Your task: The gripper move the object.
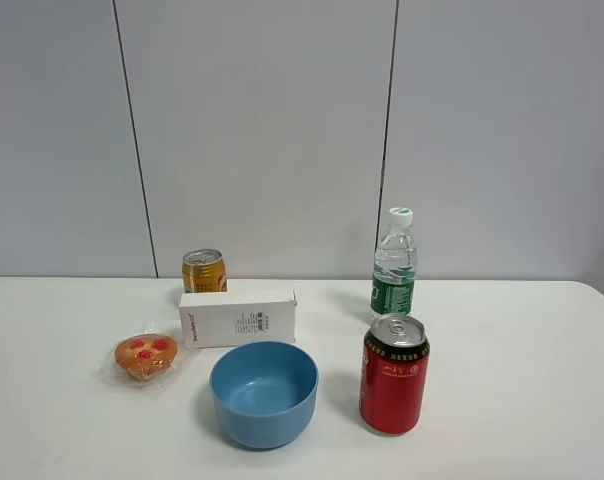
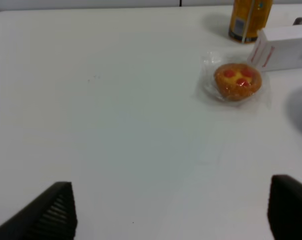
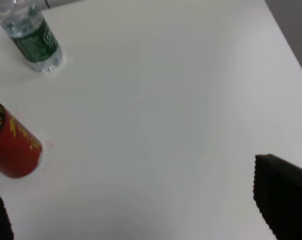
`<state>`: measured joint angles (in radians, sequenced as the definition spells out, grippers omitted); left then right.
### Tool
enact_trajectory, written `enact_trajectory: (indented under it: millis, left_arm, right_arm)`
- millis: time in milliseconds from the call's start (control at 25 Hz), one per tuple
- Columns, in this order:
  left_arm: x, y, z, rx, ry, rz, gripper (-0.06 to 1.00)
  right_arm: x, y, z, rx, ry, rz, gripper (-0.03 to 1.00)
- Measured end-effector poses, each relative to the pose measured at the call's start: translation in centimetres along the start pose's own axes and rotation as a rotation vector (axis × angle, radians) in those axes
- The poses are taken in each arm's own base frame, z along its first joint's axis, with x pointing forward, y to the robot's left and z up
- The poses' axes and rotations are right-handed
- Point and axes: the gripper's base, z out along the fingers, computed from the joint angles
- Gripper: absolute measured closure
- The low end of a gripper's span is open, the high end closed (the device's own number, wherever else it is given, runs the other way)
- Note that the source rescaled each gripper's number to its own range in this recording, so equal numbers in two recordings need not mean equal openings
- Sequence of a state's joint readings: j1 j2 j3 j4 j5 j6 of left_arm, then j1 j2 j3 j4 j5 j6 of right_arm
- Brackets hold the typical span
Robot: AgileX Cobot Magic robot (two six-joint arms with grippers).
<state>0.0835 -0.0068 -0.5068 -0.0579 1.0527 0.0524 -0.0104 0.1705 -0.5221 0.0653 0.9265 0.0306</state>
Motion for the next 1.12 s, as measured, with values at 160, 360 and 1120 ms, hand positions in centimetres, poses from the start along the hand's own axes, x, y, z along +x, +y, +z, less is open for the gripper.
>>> enact_trajectory:
  millis: [160,360,1120]
  left_arm:
    - [0.0,0.0,0.0,0.000,0.000,0.000,-0.06]
    - [0.0,0.0,0.0,0.000,-0.001,0.000,-0.06]
    - [0.0,0.0,0.0,0.000,-0.001,0.000,-0.06]
  right_arm:
    - [0.3,0.0,-0.8,-0.003,-0.051,-0.002,-0.02]
    - [1.2,-0.1,-1.1,0.006,-0.001,-0.008,-0.02]
    - [2.7,-1.3,-2.1,0.132,-0.030,0.014,-0.02]
